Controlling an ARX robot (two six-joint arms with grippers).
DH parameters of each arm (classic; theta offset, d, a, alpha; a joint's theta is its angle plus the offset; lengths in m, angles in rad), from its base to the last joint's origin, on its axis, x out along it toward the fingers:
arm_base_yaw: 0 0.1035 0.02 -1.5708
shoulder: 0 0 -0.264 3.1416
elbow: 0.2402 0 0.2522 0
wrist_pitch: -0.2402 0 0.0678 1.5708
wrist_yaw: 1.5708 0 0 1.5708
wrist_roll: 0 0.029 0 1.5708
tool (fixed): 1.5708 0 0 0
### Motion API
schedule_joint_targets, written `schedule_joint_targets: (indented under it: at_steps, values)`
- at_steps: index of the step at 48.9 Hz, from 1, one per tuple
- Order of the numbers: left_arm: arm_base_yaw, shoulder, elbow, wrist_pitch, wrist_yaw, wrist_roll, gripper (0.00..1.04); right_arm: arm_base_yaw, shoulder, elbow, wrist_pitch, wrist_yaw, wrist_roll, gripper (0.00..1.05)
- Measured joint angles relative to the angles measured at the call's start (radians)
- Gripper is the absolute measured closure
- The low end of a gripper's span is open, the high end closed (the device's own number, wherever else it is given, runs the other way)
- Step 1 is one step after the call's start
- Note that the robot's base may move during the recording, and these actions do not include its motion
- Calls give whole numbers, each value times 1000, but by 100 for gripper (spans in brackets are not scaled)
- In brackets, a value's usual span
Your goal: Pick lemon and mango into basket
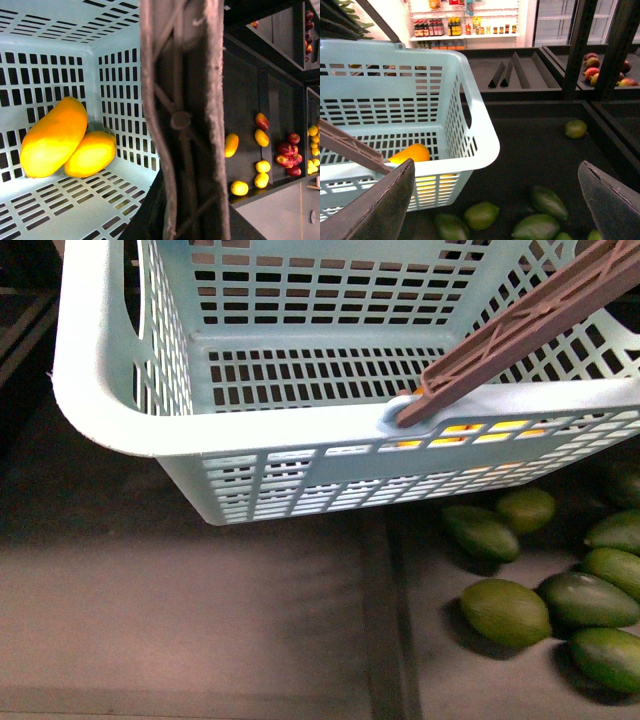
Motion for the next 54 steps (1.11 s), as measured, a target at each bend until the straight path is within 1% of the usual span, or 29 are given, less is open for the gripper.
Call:
schedule_joint_targets:
  at_steps: [6,9,13,15,17,18,19,20,21,22,25,29,36,41,47,54]
  values:
    - [13,0,0,0,-1,0,100,-2,1,-1,0,-14,0,9]
    - [22,0,0,0,-26,1,100,-2,0,-1,0,-10,0,9]
    - [21,0,0,0,-34,19,100,-2,0,-1,0,-8,0,9]
    - [8,0,-10,46,-151,-27,100,-2,0,-1,0,-6,0,9]
    - [-5,10,-13,98,-300,-140,100,-2,0,-1,0,-5,0,9]
    - [-7,13,-13,108,-326,-154,100,-2,0,-1,0,-5,0,9]
    - [-11,17,-13,124,-386,-223,100,-2,0,-1,0,-5,0,9]
    - [-13,19,-13,130,-401,-238,100,-2,0,-1,0,-5,0,9]
    - [-16,24,-13,138,-467,-304,100,-2,0,-1,0,-5,0,9]
    - [-16,29,-13,147,-510,-354,100,-2,0,-1,0,-5,0,9]
    - [-7,40,-13,163,-560,-447,100,-2,0,-1,0,-3,0,9]
    - [21,60,-13,180,-572,-514,100,-2,0,-1,0,-2,0,9]
    - [75,105,-14,212,-558,-600,100,-2,0,-1,0,-3,0,9]
    - [115,151,-16,237,-564,-635,100,-2,0,-1,0,-3,0,9]
    - [151,241,-2,219,-577,-689,100,-2,0,-1,0,-3,0,9]
    - [195,363,95,177,-585,-766,100,-2,0,-1,0,-3,0,9]
